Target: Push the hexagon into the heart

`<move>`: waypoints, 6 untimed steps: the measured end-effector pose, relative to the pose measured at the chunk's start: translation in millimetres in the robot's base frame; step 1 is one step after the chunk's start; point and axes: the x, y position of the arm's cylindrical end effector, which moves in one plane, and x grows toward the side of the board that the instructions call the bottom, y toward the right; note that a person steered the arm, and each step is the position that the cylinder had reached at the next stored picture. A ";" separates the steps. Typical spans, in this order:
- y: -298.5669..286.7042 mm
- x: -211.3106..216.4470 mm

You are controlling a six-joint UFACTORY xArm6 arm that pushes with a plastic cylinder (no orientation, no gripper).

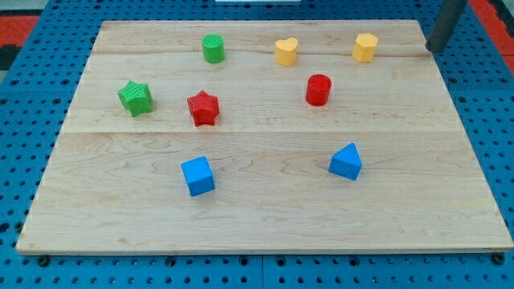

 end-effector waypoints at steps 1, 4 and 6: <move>-76.9 -13.1; -100.4 50.7; -174.7 14.4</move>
